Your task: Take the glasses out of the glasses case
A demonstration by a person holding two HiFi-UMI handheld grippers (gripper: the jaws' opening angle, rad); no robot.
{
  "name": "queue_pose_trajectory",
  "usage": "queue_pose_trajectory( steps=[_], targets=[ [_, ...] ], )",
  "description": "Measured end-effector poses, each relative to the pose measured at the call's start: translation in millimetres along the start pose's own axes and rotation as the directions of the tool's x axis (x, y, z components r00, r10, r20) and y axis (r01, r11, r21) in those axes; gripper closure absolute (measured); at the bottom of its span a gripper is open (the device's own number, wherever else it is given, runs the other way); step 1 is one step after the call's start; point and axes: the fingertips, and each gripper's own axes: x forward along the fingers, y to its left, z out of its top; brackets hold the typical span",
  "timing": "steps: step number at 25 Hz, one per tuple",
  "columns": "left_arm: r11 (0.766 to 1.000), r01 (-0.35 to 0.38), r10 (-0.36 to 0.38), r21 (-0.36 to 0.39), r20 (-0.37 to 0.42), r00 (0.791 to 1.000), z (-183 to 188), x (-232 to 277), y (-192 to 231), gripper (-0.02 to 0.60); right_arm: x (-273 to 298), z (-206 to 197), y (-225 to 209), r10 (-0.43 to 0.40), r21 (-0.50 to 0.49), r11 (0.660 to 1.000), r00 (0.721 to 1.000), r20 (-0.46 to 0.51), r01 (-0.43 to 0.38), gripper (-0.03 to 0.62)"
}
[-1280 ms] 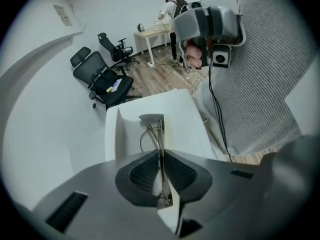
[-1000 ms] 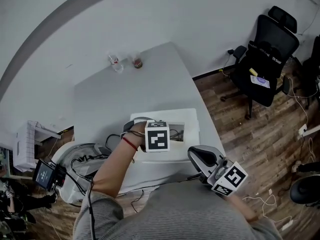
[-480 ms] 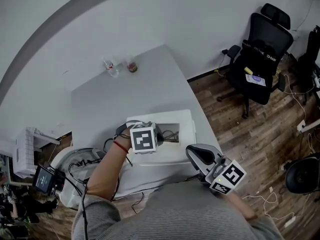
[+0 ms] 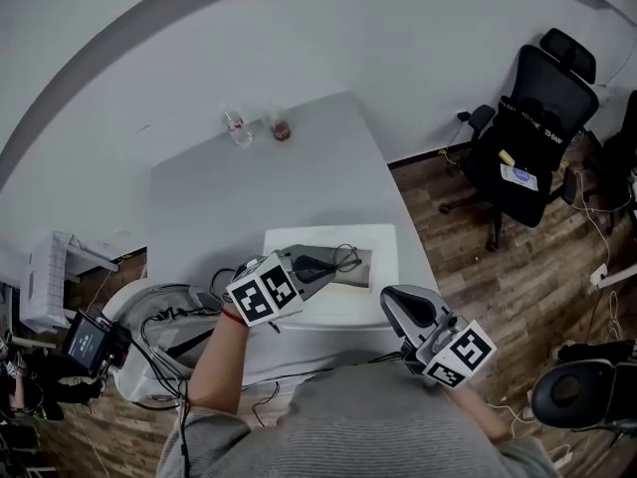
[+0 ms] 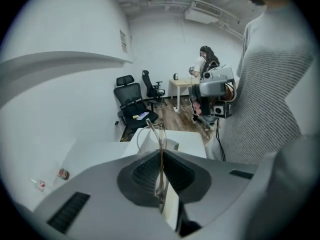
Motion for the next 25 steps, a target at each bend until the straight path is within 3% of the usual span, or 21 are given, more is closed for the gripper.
queue_pose_trajectory(
  steps=[3,5,7,9,11,12,17,19,22,25],
  targets=[
    [0.995,-0.026,0.038,-0.095,0.121,0.992,4.0,-11.3,3.3,0.555,4.4,0.0,2.5,0.010,-0.006,1.000,1.000,-0.008,-0.010,0.579],
    [0.985,-0.028,0.064,-0.169,0.214,0.975,7.4,-20.1,5.6,0.555,7.3,0.1,4.3,0.018,-0.011,1.000,1.000,-0.016,-0.018,0.579],
    [0.970,-0.013,0.091,-0.242,0.315,0.945,13.1,-29.8,8.5,0.554,10.9,0.0,6.1,0.025,-0.013,1.000,0.999,-0.024,-0.026,0.579],
    [0.951,0.014,0.121,-0.308,0.414,0.902,18.0,-39.7,11.6,0.555,14.8,-0.6,8.4,0.033,-0.015,0.999,0.999,-0.031,-0.034,0.579],
    [0.927,0.060,0.153,-0.370,0.522,0.839,23.5,-51.6,14.6,0.555,18.0,-0.8,10.8,0.042,-0.019,0.999,0.998,-0.037,-0.042,0.579],
    [0.913,0.093,0.170,-0.397,0.578,0.798,27.0,-58.7,16.0,0.555,19.4,-0.3,11.9,0.046,-0.021,0.999,0.998,-0.039,-0.047,0.579],
    [0.859,0.265,0.231,-0.438,0.794,0.562,47.9,-99.6,18.4,0.555,24.8,6.3,17.0,0.067,-0.038,0.997,0.997,-0.039,-0.068,0.579],
    [0.861,0.288,0.234,-0.418,0.831,0.505,54.7,-111.9,16.1,0.555,27.0,9.0,19.6,0.074,-0.044,0.996,0.997,-0.037,-0.076,0.579],
    [0.883,0.259,0.235,-0.391,0.846,0.478,64.0,-123.2,13.7,0.555,30.7,13.1,22.5,0.089,-0.051,0.995,0.996,-0.031,-0.090,0.579],
    [0.906,0.206,0.232,-0.370,0.841,0.489,72.4,-127.9,12.8,0.555,34.6,15.1,24.0,0.103,-0.058,0.993,0.994,-0.030,-0.105,0.579]
  ],
)
